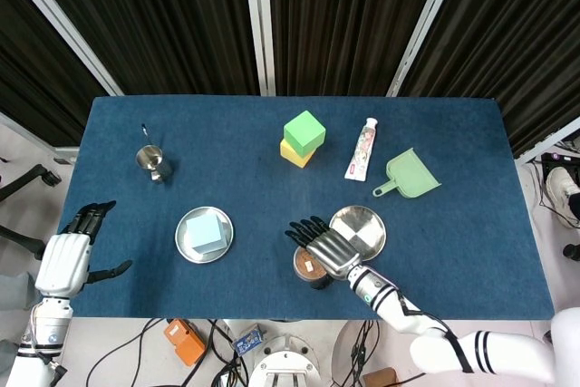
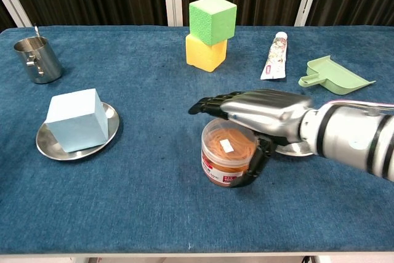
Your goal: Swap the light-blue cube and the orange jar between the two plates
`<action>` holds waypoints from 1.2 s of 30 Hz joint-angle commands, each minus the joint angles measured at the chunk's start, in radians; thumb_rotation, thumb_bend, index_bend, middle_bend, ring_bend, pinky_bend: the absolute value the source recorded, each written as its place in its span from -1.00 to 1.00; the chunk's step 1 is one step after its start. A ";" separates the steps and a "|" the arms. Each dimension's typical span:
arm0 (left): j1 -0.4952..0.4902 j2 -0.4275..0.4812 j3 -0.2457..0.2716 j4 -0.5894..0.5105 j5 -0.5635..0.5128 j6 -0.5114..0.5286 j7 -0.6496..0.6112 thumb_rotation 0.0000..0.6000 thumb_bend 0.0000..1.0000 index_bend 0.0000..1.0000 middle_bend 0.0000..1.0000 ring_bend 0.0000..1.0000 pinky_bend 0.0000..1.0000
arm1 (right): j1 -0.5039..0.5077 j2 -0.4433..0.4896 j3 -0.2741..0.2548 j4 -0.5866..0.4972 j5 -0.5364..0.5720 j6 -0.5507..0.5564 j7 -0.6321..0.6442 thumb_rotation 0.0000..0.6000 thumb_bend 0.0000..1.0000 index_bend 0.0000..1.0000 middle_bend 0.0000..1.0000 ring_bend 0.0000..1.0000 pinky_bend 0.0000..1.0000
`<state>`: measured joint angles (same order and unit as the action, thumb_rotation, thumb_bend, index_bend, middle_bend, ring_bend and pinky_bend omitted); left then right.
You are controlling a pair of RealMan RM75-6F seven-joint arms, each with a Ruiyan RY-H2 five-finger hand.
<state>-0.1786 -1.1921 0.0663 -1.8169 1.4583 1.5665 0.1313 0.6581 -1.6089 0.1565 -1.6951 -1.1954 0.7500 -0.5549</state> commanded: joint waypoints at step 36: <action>0.055 0.014 -0.023 0.034 0.040 -0.074 -0.019 1.00 -0.98 -0.78 -0.77 -0.81 -0.40 | -0.053 0.273 -0.097 0.029 -0.085 0.084 0.356 1.00 -0.66 -1.00 -1.00 -1.00 -1.00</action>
<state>-0.1311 -1.1857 0.0362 -1.7810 1.4855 1.4839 0.1141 0.6071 -1.3772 0.0731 -1.6260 -1.2811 0.8457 -0.2190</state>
